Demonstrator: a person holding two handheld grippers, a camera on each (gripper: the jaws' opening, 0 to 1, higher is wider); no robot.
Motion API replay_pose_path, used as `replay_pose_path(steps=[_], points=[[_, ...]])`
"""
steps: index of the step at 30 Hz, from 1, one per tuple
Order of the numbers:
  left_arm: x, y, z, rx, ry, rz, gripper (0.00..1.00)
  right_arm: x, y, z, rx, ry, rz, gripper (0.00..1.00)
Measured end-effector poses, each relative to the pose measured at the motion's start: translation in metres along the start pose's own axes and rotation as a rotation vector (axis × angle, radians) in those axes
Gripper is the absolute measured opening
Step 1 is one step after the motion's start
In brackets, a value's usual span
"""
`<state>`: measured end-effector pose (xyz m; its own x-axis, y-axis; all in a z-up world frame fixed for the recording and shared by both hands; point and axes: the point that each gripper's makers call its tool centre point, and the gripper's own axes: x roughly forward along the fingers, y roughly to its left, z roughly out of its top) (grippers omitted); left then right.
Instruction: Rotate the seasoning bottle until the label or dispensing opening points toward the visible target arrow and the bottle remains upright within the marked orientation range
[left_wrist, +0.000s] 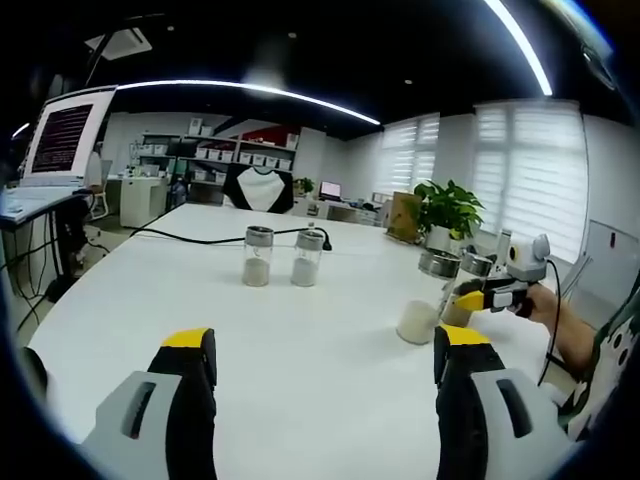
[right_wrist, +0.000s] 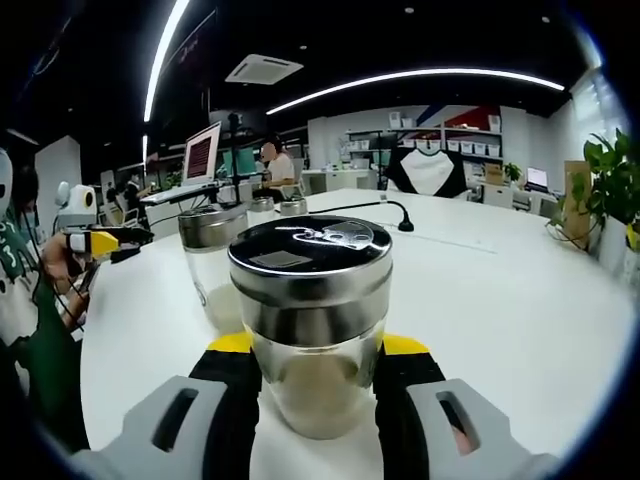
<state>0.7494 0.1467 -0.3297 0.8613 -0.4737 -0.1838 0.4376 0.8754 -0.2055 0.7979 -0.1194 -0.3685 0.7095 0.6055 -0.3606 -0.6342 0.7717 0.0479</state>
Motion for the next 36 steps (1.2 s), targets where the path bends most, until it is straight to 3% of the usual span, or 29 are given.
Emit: replay_pose_path(steps=[13, 16, 25, 36], points=[[-0.0003, -0.0006, 0.0008, 0.004, -0.001, -0.001, 0.94, 0.0008, -0.0008, 0.0006, 0.015, -0.016, -0.065, 0.42], [0.0001, 0.0014, 0.0014, 0.032, 0.003, 0.026, 0.94, 0.0008, -0.0011, 0.0009, 0.017, -0.030, -0.073, 0.42], [0.0021, -0.0006, -0.0001, 0.006, 0.005, 0.009, 0.93, 0.0004, -0.0047, 0.0013, 0.047, -0.031, -0.168, 0.42], [0.0009, -0.0022, 0.0028, 0.029, 0.004, 0.007, 0.94, -0.0009, -0.0095, 0.0012, 0.079, -0.041, -0.255, 0.42]])
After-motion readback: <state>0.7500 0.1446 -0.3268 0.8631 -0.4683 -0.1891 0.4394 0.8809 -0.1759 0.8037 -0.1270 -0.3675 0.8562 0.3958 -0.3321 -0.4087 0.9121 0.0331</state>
